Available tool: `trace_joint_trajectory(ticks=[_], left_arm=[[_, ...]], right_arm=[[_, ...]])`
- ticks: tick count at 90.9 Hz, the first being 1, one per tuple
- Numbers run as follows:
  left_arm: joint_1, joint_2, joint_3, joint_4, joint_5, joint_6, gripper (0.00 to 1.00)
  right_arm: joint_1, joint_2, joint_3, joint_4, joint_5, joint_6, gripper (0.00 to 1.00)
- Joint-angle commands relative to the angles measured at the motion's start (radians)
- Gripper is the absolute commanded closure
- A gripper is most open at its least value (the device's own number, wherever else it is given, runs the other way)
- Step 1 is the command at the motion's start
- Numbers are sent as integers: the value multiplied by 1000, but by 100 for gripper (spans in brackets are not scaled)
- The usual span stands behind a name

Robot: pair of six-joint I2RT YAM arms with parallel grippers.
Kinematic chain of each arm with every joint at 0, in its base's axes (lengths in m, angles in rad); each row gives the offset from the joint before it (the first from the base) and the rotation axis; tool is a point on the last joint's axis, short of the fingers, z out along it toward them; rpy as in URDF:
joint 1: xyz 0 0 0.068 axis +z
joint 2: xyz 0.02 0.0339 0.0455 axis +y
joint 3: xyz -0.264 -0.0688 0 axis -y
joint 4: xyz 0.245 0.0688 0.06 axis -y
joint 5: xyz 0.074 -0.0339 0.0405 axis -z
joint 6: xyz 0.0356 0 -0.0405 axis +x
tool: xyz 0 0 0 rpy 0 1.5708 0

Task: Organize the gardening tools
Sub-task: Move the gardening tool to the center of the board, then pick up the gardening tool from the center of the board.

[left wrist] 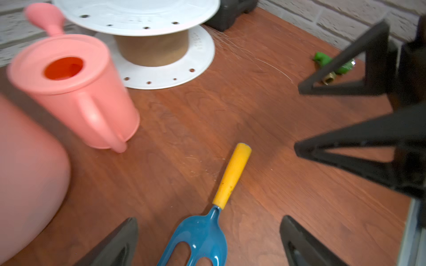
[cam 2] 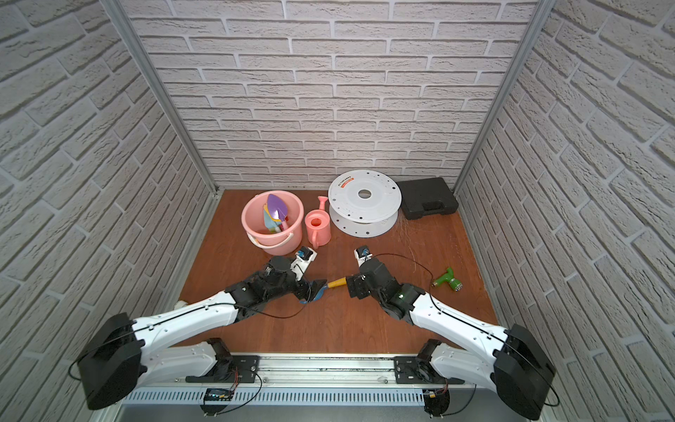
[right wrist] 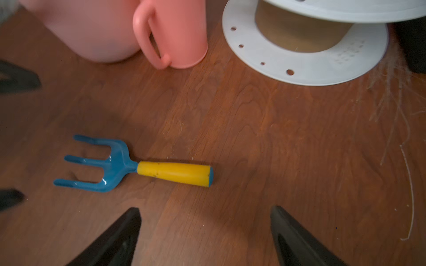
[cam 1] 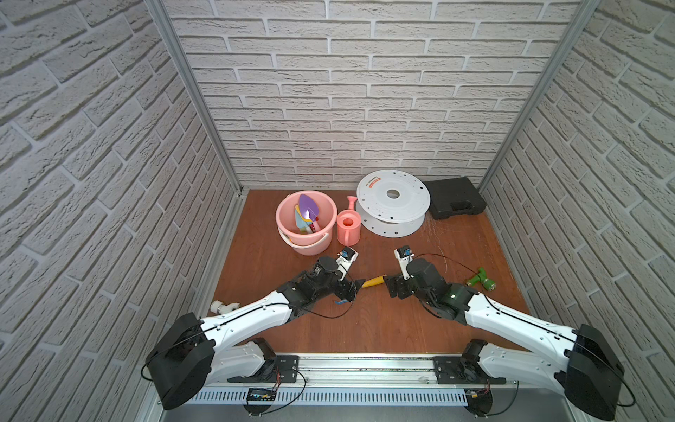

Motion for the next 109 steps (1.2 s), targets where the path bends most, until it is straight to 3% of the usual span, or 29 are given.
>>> trace_joint_trajectory(ticks=[1,11,26,58,79,95,109], left_arm=[[16,-108,-26,24,-93,-105,2],[16,-187,-57,26,-97,-129,2],[20,-267,-77,9,-96,-141,2],[22,-287,-87,17,-69,-159,2],[25,-277,-88,22,-80,-165,2],[29,-269,-93,23,-115,-189,2],[33,-292,-98,2,-162,-198,2]], right_arm=[[19,149,113,-54,-100,-96,16],[28,260,160,-57,-143,-140,10],[31,388,241,-67,-248,-209,9],[20,557,347,-84,-257,-254,8],[46,496,271,-97,-285,-223,19],[109,499,253,-116,-236,-222,25],[132,504,249,-98,-196,-230,49]])
